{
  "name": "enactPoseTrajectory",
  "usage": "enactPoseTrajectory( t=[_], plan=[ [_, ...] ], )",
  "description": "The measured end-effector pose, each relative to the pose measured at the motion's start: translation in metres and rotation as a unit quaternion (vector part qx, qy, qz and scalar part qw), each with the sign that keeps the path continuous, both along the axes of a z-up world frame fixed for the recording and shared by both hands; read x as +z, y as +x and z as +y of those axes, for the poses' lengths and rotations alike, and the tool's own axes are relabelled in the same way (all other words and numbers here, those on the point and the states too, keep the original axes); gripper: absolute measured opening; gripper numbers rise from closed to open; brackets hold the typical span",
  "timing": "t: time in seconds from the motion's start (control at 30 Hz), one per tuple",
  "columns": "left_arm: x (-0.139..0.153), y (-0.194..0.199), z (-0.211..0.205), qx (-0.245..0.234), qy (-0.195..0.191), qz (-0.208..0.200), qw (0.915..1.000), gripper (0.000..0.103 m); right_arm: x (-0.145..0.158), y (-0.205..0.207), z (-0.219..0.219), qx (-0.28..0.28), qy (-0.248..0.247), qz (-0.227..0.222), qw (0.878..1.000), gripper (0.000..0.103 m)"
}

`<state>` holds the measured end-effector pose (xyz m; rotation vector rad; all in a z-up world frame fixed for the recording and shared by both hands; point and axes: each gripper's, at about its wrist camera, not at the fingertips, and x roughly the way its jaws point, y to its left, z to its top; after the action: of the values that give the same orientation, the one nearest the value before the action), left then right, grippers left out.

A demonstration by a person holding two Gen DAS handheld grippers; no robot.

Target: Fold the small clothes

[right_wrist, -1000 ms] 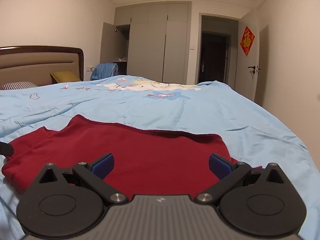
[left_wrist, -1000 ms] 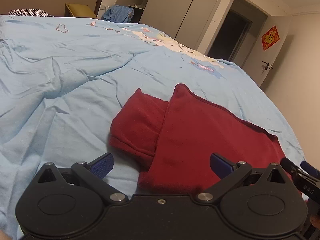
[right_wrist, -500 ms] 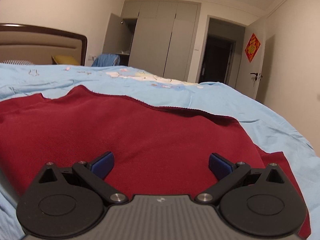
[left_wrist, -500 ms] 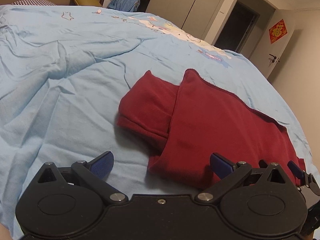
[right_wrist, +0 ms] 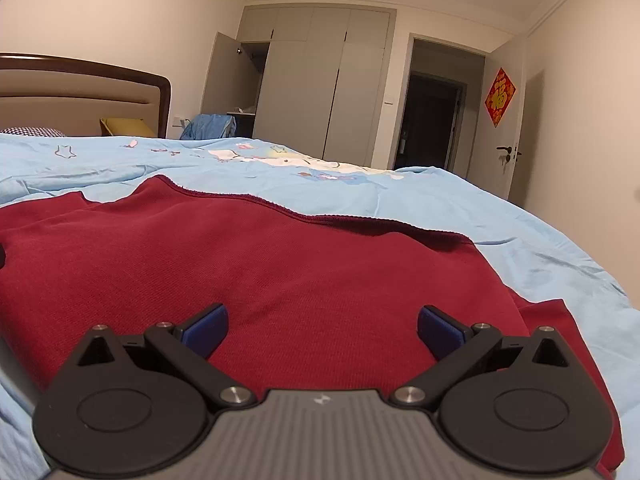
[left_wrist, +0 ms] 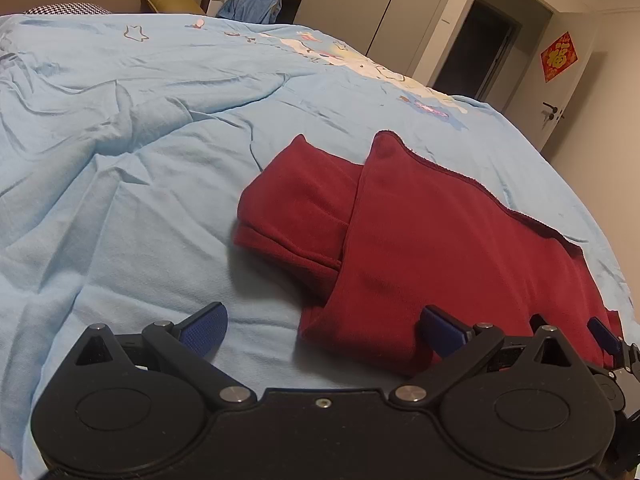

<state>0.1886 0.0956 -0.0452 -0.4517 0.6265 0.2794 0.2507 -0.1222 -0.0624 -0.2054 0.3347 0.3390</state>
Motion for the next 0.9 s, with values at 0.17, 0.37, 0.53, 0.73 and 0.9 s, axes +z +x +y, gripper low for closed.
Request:
enactPoseTrajectory(
  t=[0.17, 0.37, 0.53, 0.73, 0.9],
  plan=[
    [-0.0003, -0.0005, -0.0004, 0.0, 0.002, 0.001, 1.0, 0.102, -0.0005, 0.0003, 0.0003, 0.0, 0.0, 0.0, 1.0, 0.103],
    [-0.0003, -0.0013, -0.0026, -0.001, 0.007, 0.002, 1.0, 0.102, -0.0008, 0.0004, 0.0003, 0.0, 0.0, 0.0, 1.0, 0.103],
    [-0.0005, -0.0013, -0.0028, -0.001, 0.008, 0.003, 1.0, 0.102, -0.0008, 0.0005, 0.0001, 0.0, 0.0, 0.0, 1.0, 0.103],
    [-0.0003, -0.0015, -0.0045, -0.001, 0.011, 0.007, 0.9999, 0.102, -0.0012, 0.0006, 0.0002, 0.0, 0.0, -0.001, 1.0, 0.103],
    [-0.0002, -0.001, -0.0051, -0.002, 0.012, 0.008, 0.9999, 0.102, -0.0013, 0.0007, 0.0, 0.0, 0.0, -0.001, 1.0, 0.103]
  ],
)
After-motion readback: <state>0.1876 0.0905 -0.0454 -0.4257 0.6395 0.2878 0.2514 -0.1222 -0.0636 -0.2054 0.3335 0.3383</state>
